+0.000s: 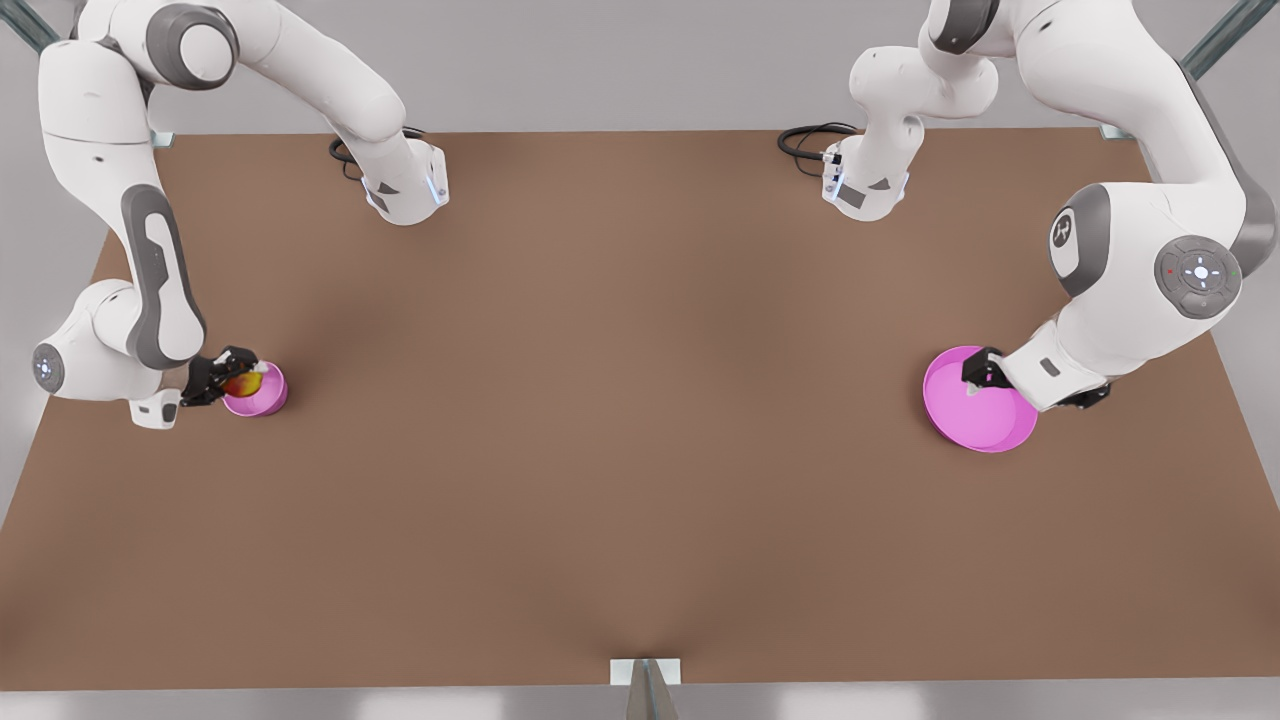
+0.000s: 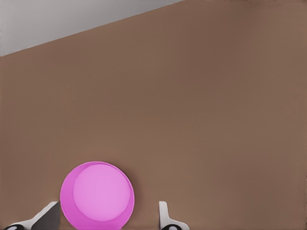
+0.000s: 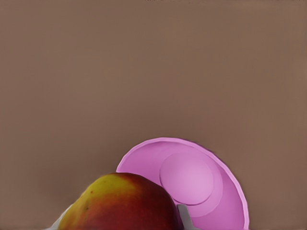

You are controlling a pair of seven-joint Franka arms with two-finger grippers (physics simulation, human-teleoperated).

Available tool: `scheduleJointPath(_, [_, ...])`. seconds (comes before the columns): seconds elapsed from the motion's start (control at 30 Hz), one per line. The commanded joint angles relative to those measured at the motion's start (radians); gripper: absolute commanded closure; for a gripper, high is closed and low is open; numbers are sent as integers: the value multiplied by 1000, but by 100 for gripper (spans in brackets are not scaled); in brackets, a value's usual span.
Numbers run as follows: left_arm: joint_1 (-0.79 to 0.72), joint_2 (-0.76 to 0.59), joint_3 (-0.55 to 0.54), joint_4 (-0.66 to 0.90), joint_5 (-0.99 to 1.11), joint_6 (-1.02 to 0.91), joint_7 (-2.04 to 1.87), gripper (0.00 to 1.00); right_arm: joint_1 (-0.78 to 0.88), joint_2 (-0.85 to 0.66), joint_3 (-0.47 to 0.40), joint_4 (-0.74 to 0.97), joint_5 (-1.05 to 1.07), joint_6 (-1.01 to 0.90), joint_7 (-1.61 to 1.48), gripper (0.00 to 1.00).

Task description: Use the left arm to pick up the apple from the plate, transfer it to the gripper of the right arm, and then use the right arm to place it into the bowl

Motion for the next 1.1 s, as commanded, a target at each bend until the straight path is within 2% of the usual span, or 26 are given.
scheduleJointPath(0.0, [0, -1, 1, 0, -3, -1, -277, 0, 0, 3, -1, 2, -26, 44, -94, 25])
scheduleJointPath(0.17, [-1, -1, 1, 0, -3, -1, -278, 0, 0, 3, -1, 2, -81, 64, -95, 20])
scheduleJointPath(0.23, [-1, -1, -1, 0, -3, -1, -277, 0, 0, 5, -1, 2, -81, 66, -97, 2])
scheduleJointPath(0.33, [-3, -1, -1, 0, -3, -1, -278, 0, 1, 3, -1, 6, -81, 60, -95, 0])
scheduleJointPath(0.37, [-3, -3, -1, 0, -3, -1, -278, 0, 4, -12, 20, 53, -76, 22, -78, 0])
scheduleJointPath(0.4, [-3, -1, 1, 0, -3, -1, -278, 0, 6, -14, 107, 175, -72, -93, 5, 0])
scheduleJointPath(0.43, [-3, -3, -1, 0, -3, -1, -278, 0, 24, -14, 236, 318, -79, -166, 179, 0])
scheduleJointPath(0.47, [-3, -3, -1, 0, -3, -1, -278, 0, 76, -14, 316, 435, -125, -213, 351, 0])
scheduleJointPath(0.57, [-3, -1, 1, 0, 3, 4, -278, 0, 309, -20, 327, 595, -168, -224, 739, 0])
scheduleJointPath(0.6, [-3, 0, -1, 0, 3, 8, -277, 0, 380, -72, 287, 615, -164, -233, 788, 0])
scheduleJointPath(0.63, [-3, 0, -1, 0, 5, 10, -277, 0, 545, -180, 75, 610, -133, -287, 833, 0])
scheduleJointPath(0.67, [-3, 0, -1, 0, 5, 10, -275, 0, 789, -299, -257, 523, -3, -325, 914, 0])
scheduleJointPath(0.7, [-4, 0, -1, 0, 5, 10, -275, 0, 920, -388, -392, 383, 0, -302, 951, 0])
scheduleJointPath(0.73, [-4, 0, -1, 0, 5, 10, -275, 0, 929, -409, -395, 357, -1, -325, 1093, 0])
scheduleJointPath(0.77, [-4, 2, -1, 0, 5, 10, -275, 0, 937, -388, -392, 358, 3, -327, 1112, 0])
scheduleJointPath(1.07, [-6, 2, -13, 2, 5, 10, -274, 0, 926, -359, -391, 417, 13, -328, 1115, 0])
